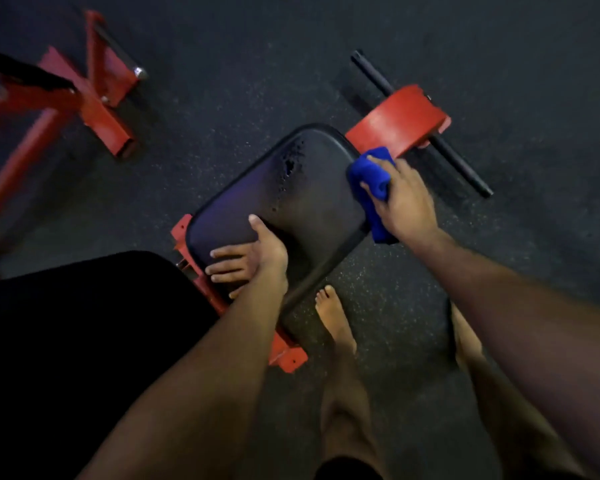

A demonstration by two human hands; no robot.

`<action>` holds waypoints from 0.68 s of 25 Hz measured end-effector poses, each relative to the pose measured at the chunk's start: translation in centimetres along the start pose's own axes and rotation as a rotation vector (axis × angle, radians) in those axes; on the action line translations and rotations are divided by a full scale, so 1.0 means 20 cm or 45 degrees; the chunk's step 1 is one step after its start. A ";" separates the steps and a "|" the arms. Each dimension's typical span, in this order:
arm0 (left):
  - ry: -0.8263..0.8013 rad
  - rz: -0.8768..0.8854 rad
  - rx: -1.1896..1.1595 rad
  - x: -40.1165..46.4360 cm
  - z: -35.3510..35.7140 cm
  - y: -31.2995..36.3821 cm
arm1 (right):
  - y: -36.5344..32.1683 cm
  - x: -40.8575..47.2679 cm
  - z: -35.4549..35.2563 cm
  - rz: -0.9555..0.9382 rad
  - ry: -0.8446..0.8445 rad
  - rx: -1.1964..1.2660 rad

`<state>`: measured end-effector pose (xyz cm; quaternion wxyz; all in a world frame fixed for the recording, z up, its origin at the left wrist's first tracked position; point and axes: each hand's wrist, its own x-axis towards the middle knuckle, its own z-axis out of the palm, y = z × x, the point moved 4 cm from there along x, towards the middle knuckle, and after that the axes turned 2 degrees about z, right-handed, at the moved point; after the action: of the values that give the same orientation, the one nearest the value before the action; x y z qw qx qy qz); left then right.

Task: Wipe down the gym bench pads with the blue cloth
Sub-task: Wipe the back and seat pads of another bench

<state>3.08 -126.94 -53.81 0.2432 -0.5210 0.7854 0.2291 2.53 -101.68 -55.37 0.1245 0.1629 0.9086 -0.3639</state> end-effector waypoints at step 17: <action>0.163 2.794 1.198 0.35 -0.06 0.06 | 0.09 -0.13 0.22 0.355 0.741 0.772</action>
<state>-0.61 -132.18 -57.15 0.0451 0.5575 0.8287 -0.0218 6.14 -104.08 -58.76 -0.1422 0.4088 0.7272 -0.5328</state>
